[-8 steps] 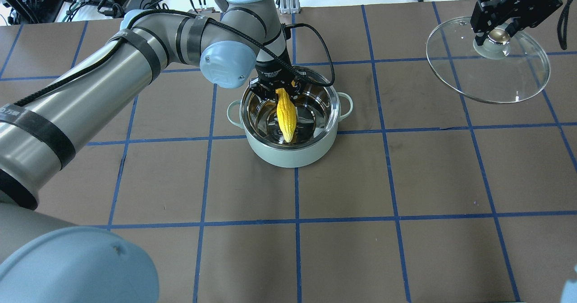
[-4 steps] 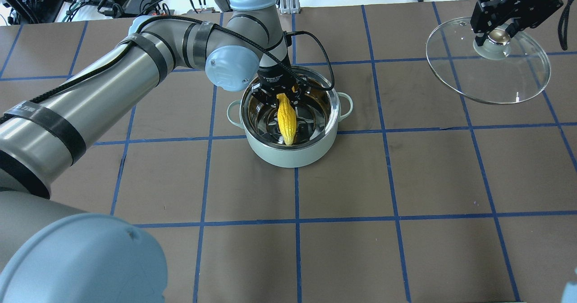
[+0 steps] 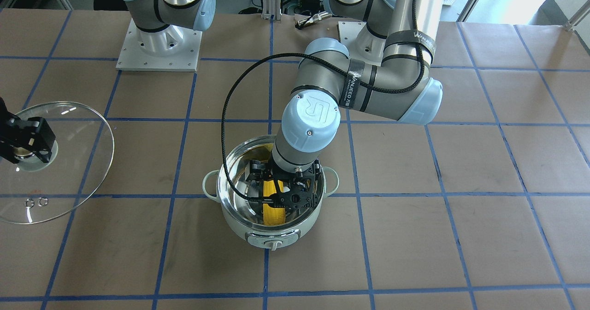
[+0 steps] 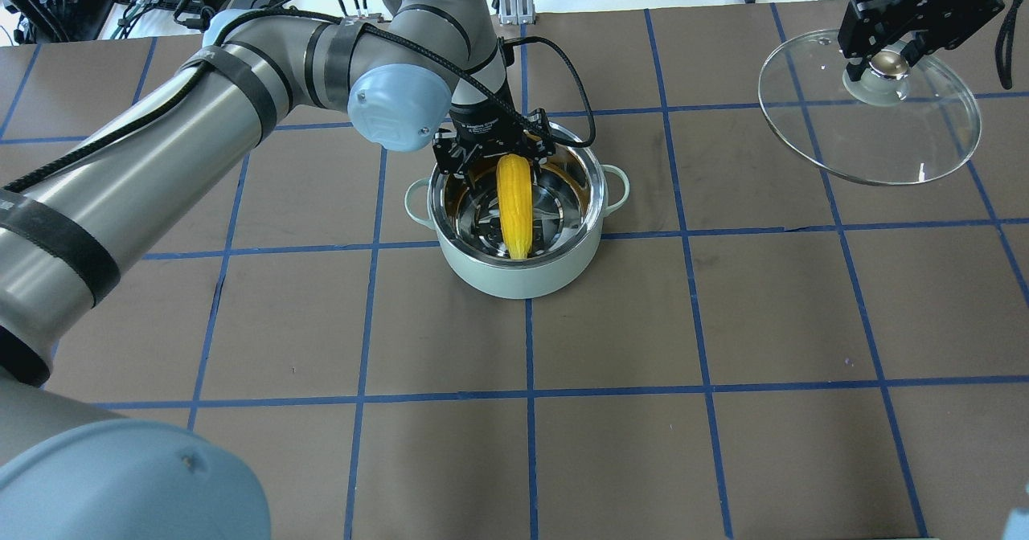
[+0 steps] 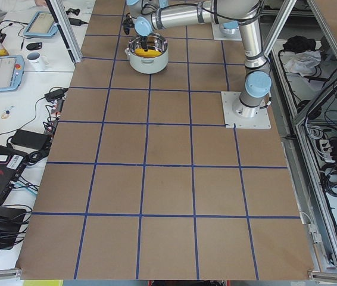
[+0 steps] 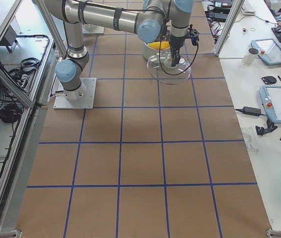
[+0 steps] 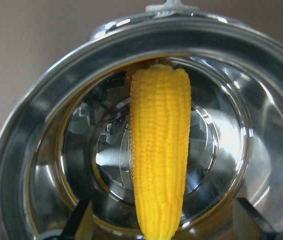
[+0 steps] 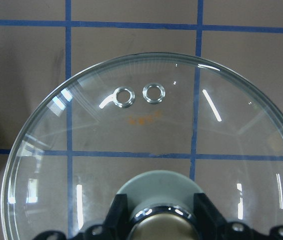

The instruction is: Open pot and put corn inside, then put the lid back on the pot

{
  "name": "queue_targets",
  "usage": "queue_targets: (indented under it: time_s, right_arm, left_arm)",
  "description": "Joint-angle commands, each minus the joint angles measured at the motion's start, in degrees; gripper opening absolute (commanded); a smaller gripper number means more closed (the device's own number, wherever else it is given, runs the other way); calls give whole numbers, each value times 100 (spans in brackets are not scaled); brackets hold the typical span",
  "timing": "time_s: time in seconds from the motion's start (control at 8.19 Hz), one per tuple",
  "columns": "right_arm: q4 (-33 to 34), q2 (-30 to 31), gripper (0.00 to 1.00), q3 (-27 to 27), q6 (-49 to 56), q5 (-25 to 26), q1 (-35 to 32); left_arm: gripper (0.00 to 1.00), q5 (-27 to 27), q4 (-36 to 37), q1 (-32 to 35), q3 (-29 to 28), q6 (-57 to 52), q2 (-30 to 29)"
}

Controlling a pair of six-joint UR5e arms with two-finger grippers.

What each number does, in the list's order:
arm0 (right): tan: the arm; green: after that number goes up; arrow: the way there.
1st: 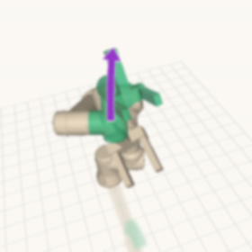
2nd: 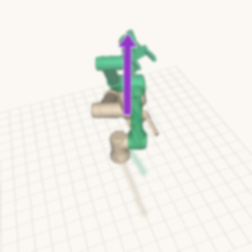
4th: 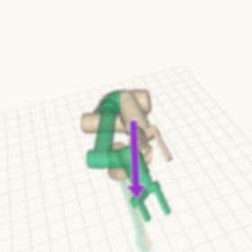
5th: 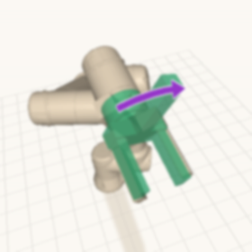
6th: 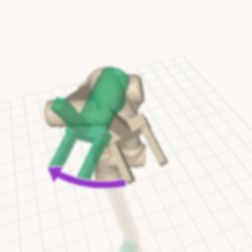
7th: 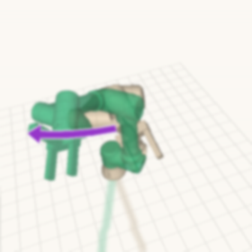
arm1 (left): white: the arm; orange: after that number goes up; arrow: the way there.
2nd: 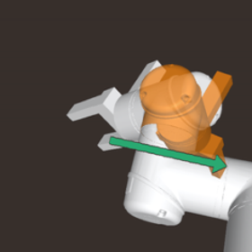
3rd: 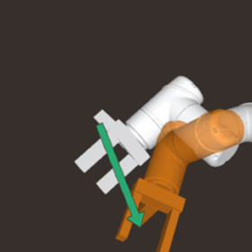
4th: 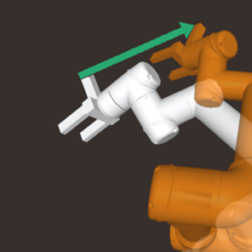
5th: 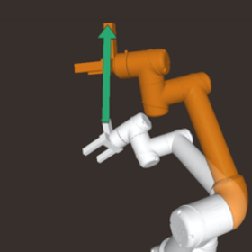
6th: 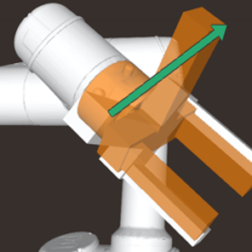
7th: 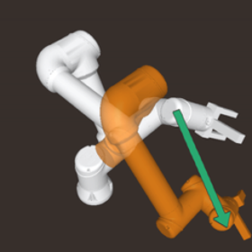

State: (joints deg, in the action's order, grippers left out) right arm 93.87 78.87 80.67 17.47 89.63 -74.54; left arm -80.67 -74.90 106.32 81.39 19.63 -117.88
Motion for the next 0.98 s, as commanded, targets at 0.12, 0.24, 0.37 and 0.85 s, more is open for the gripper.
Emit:
queue_targets:
  time_s: [0.12,0.24,0.37,0.85]
  right_arm:
    - [52,128,18,-7,-269,11,-331]
    - [61,137,19,-24,-662,11,-550]
    - [87,155,19,-33,-1110,28,-996]
    - [516,-143,20,-33,-3252,46,-2534]
  left_arm:
    - [100,-54,-534,-207,-36,-764,572]
    - [100,-106,-743,-434,-79,-1133,808]
    - [100,-785,-1024,-793,-167,-1459,993]
    - [100,-1484,-1483,-1710,-388,-2137,1556]
